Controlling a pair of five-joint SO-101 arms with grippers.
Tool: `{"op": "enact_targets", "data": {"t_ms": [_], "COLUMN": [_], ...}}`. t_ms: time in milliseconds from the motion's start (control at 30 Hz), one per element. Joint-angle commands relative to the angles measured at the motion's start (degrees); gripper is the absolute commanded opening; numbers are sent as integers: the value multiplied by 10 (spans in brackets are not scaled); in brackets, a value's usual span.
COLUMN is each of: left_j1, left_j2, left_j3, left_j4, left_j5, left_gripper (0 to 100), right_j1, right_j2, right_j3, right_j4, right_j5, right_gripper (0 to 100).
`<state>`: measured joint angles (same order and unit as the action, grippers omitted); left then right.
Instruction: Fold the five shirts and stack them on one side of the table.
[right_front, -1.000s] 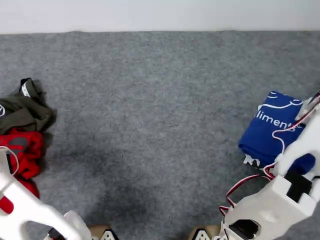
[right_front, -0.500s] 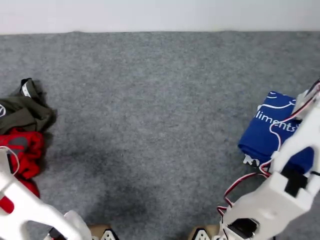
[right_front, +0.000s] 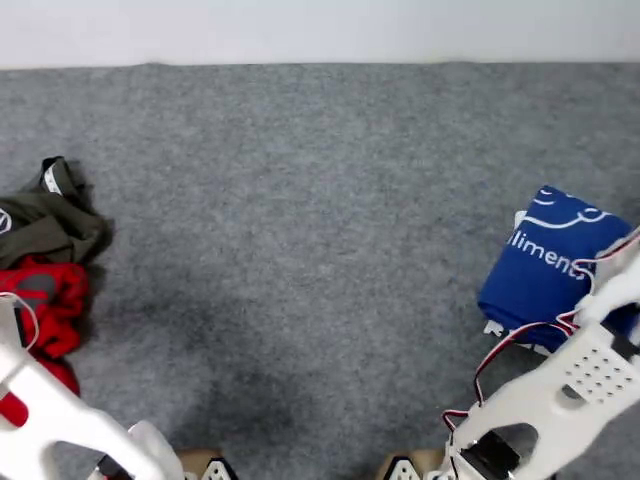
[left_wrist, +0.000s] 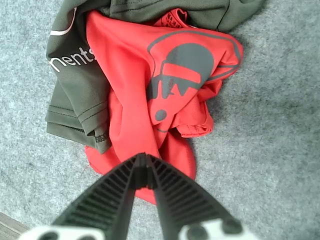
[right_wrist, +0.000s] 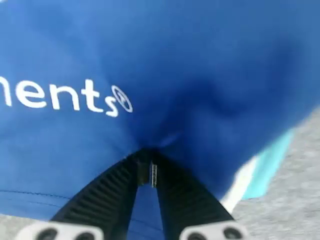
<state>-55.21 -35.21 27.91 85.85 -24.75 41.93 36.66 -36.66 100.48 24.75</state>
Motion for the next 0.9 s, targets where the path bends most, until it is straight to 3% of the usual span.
{"op": "enact_targets", "data": {"t_ms": [0, 133, 233, 367, 533, 667, 867], "left_j1": [4, 4, 4, 4, 4, 4, 4], "left_j2": [-8, -8, -8, -11, -12, -12, -12], "left_j3": [-17, -17, -17, -17, -18, -18, -18], "left_j4": [-14, -18, -13, -13, -8, -4, -4], "left_j5": [-9, -8, -7, -6, -6, -6, -6], "left_gripper": [7, 7, 7, 7, 7, 7, 7], "right_j1": [-17, -43, -29, 5, 27, 25, 7], "right_j2": [-87, -146, -138, -57, 71, 83, -45], "right_j3": [-63, -77, -75, -76, -80, -80, -80], "right_j4": [22, 0, -79, -208, -305, -320, -292], "right_j5": [7, 8, 8, 11, 91, 105, 78], "right_gripper": [9, 9, 9, 9, 9, 9, 9]}}
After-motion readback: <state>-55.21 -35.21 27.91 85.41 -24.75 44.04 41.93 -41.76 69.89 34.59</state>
